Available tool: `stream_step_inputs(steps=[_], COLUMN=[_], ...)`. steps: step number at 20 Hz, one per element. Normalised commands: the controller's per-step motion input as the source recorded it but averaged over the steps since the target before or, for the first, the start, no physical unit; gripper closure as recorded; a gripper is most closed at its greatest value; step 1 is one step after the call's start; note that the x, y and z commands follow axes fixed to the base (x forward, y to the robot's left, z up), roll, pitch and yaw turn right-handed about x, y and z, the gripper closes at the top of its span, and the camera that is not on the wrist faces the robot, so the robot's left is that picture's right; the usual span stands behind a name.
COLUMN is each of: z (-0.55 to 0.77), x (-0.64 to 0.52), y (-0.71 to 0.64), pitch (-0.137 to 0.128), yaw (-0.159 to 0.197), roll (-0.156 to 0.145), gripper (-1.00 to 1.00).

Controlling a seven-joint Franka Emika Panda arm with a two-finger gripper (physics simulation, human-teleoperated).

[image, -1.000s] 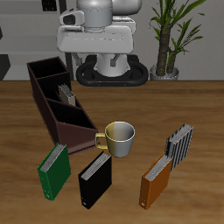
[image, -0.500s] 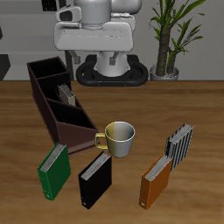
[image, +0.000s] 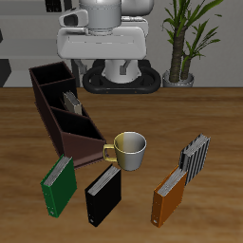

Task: Place the yellow book into the right desk caddy's front compartment and place the orange book into the right desk caddy's left compartment and place the black book into the right desk caddy's back compartment

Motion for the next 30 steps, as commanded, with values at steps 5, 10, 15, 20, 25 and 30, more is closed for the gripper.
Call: stream_step_inputs(steps=[5,10,15,20,25,30], z=[-0.07,-0.1,-0.09,-0.08,-0.06,0.01], x=[0.26,0.23,0.21,0.19,0.09,0.18], y=[0.12,0.19,0.12,0.14,0.12,-0.2], pitch=[0.006,0.008,0.006,0.009,0.016,0.007], yaw=[-0.005,-0.009,-0.012,-0.006,-0.001,-0.005], roll=[-0.015,-0.004,-0.02,-0.008,-0.006,-0.031], gripper=[-1.0,-1.0,-1.0,-1.0,-1.0,-1.0])
